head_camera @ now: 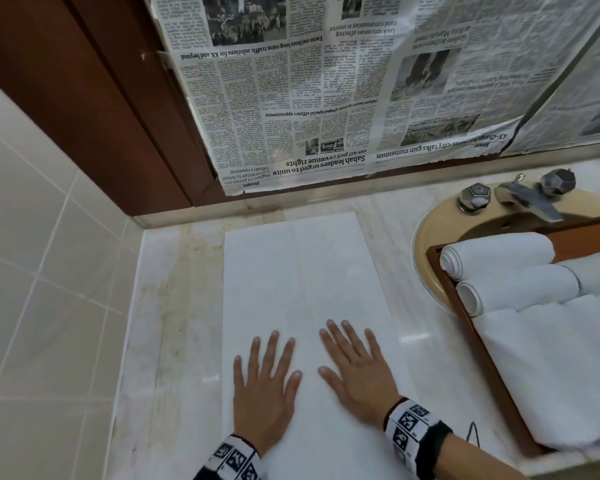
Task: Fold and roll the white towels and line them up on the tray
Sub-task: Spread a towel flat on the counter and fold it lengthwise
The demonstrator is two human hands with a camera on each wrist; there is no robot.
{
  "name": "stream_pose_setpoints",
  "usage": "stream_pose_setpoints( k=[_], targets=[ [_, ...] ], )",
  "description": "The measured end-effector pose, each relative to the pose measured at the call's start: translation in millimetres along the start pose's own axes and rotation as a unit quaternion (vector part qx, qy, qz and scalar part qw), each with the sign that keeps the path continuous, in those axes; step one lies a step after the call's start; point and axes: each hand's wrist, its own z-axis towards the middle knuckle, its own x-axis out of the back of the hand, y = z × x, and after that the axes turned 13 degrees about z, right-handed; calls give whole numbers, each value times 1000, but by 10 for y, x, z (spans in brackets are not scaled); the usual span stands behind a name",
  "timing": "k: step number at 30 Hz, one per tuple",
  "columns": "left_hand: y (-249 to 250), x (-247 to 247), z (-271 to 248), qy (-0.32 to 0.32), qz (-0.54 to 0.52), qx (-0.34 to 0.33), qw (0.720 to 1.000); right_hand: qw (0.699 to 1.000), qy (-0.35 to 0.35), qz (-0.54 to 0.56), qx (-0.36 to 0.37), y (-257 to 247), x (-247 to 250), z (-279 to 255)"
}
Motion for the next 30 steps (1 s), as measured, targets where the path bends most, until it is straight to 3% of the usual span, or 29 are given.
stream_pose_setpoints(
  k=[6,18,20,24,27,30],
  targets=[
    [-237,19,178,-16,2,45,999,999,1,8,-51,326,269,221],
    [-133,170,459,-22,-26,92,995,998,28,48,-10,408,409,444],
    [-33,296,630,0,-32,73,997,992,78,91,-36,406,476,412],
    [289,559,1385,54,-82,-16,995,952,230,133,-151,570,613,478],
    [604,713,2070,1,-98,-102,990,944,222,147,-196,689,746,612],
    [846,744,2591,-4,-80,-170,982,946,201,158,-197,725,789,721]
  ],
)
